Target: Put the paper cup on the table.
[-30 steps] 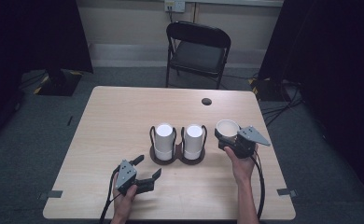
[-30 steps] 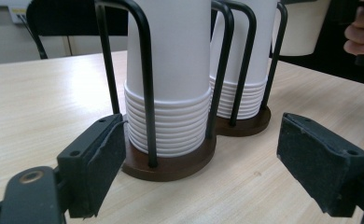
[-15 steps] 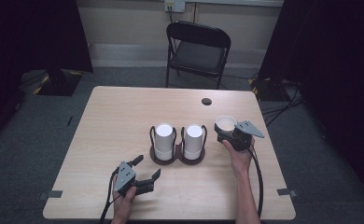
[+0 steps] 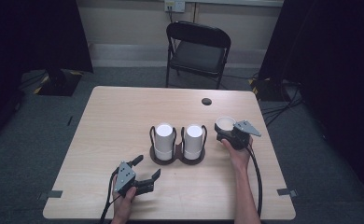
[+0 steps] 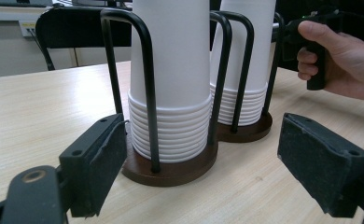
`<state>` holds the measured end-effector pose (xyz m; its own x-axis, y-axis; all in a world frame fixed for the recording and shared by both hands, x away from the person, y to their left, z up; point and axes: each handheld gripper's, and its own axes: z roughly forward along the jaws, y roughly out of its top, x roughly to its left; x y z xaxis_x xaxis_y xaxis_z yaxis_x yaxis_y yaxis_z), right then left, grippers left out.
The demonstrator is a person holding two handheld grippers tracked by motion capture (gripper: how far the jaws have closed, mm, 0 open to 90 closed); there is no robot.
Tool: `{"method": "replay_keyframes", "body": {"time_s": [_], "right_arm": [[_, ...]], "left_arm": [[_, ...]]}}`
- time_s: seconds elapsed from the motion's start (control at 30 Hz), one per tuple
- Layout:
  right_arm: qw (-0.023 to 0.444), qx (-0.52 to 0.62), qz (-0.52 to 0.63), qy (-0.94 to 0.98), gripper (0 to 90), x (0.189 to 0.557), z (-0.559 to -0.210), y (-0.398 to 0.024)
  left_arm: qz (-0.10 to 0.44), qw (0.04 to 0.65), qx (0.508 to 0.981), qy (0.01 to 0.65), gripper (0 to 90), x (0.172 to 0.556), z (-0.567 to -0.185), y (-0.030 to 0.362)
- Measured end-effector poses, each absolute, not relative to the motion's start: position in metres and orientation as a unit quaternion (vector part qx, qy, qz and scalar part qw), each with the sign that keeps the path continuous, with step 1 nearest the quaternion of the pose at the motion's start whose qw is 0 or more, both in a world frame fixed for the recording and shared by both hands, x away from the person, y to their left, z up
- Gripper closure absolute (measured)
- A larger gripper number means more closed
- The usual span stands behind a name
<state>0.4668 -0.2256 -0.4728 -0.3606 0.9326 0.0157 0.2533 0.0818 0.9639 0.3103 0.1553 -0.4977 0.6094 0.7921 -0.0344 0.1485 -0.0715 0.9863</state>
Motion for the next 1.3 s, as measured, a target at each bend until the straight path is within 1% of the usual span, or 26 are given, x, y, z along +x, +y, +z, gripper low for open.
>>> {"method": "replay_keyframes", "body": {"time_s": [0.43,0.77,1.3], "right_arm": [[0.329,0.460,0.494,0.660,24.1,0.471,-0.484,-0.223],[0.338,0.455,0.478,0.672,24.0,0.463,-0.483,-0.220],[0.325,0.461,0.481,0.671,23.3,0.454,-0.487,-0.225]], "left_arm": [[0.276,0.587,0.676,0.350,15.6,0.310,-0.498,0.155],[0.275,0.588,0.675,0.350,15.6,0.310,-0.498,0.155],[0.276,0.589,0.676,0.348,15.7,0.310,-0.498,0.156]]}}
